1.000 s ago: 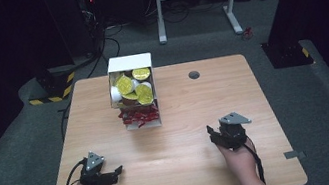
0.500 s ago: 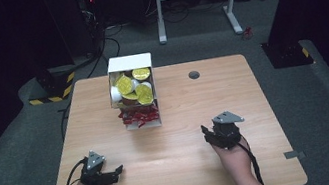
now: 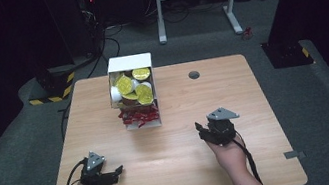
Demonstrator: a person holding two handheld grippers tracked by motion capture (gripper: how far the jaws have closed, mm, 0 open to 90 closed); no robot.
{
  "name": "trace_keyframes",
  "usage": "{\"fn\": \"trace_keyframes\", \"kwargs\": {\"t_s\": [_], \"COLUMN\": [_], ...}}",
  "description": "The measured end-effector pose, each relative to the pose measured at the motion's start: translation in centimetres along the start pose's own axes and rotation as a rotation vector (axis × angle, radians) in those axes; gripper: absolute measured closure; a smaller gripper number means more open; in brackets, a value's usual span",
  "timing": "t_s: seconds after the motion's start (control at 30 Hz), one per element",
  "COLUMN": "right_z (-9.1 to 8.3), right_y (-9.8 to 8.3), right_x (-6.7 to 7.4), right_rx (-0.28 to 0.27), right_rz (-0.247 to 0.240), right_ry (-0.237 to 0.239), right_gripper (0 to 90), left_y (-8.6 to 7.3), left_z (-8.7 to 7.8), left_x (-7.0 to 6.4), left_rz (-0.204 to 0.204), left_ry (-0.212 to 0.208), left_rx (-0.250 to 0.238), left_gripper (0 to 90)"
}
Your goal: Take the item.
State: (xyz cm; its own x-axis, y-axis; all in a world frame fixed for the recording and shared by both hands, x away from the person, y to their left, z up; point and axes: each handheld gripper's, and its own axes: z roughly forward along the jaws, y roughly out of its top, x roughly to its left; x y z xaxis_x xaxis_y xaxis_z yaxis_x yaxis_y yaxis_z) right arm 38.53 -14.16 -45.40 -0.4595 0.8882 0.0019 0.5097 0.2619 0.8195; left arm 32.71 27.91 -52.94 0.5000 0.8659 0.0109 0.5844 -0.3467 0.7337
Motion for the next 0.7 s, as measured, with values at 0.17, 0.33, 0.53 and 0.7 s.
{"fn": "trace_keyframes", "kwargs": {"t_s": [0.17,0.33,0.53,0.7], "right_z": [0.4,0.7,1.3,2.1], "right_y": [0.4,1.0,1.4,1.7], "right_x": [0.3,1.3,2.2,2.5], "right_rx": [-0.002,-0.011,-0.003,0.006], "right_rz": [-0.01,-0.02,-0.028,-0.031], "right_ry": [0.015,0.034,0.066,0.066], "right_gripper": [46.6,46.4,45.4,43.3], "left_y": [0.0,0.0,-0.1,-0.1], "left_z": [0.0,0.0,0.0,0.0], "left_x": [0.0,0.0,-0.1,0.0], "left_rz": [0.0,-0.003,-0.002,0.007], "left_ry": [-0.003,-0.004,-0.013,-0.013], "left_rx": [0.003,-0.001,-0.006,-0.004], "left_gripper": [15.2,15.3,15.3,15.1]}}
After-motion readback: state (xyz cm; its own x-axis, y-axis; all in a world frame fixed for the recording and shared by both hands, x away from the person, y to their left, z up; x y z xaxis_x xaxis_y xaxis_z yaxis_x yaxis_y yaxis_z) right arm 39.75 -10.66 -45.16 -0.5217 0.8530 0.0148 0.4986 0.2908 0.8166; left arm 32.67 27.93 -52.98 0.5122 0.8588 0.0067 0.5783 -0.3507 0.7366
